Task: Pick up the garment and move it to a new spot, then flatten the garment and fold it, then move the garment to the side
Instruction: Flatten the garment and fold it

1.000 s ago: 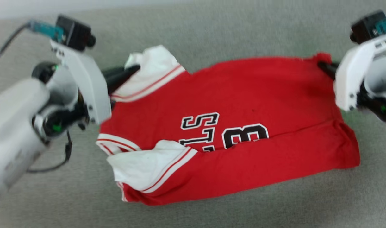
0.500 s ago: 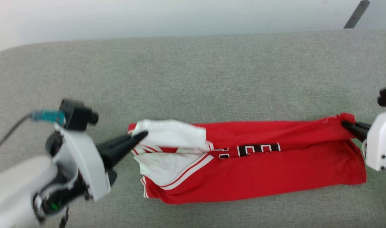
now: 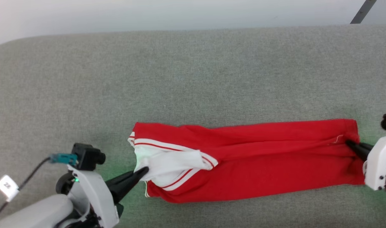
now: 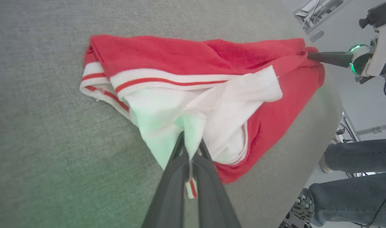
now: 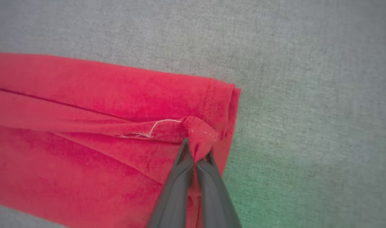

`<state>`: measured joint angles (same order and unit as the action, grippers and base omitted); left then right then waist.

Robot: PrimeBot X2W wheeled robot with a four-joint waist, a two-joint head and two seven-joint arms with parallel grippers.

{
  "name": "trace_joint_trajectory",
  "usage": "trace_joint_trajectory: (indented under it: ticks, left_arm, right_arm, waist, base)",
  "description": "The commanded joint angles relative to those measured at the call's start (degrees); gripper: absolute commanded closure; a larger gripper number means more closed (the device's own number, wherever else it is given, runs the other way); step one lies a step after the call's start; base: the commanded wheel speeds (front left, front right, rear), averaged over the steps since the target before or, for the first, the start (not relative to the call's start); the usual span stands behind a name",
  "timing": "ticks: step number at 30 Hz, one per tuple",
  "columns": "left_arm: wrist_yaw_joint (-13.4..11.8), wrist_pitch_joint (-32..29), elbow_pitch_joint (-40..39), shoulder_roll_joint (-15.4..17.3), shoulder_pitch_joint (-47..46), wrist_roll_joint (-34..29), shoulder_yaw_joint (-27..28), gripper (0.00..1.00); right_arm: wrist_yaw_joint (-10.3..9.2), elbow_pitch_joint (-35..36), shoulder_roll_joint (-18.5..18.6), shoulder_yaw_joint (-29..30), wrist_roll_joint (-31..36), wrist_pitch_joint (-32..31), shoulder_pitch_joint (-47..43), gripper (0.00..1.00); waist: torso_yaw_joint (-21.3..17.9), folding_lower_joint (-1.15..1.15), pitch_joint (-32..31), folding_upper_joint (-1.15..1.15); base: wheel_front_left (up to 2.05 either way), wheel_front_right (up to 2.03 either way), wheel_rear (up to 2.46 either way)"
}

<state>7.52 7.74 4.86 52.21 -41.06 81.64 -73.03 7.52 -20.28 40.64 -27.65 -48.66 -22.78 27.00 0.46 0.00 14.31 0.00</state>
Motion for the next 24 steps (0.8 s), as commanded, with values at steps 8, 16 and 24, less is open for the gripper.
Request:
trace_joint_trajectory:
  ticks: [8, 16, 24]
  left_arm:
    - [-0.1, 1.2, 6.3, -5.6, 1.6, -1.6, -0.2, 0.45]
    - [-0.1, 6.0, 5.6, -6.5, 4.4, 0.5, 2.2, 0.0]
    - [-0.6, 7.4, 7.3, -12.5, 13.3, -2.9, 16.7, 0.0]
  right_arm:
    - [-0.07, -2.0, -3.3, 0.2, 2.5, 1.9, -0.3, 0.5]
    - [-0.07, 2.9, -0.7, 3.5, -3.5, 2.2, -4.6, 0.0]
    - [-0.06, 1.8, 2.5, 12.2, -7.6, 0.0, -11.9, 0.0]
  waist:
    - [0.4, 0.0, -0.4, 0.0]
    - [2.3, 0.0, -3.4, 0.0]
    - [7.7, 0.0, -4.4, 0.0]
  base:
    - [0.0, 0.0, 0.0]
    - [0.0, 0.0, 0.0]
    - [0.0, 0.0, 0.0]
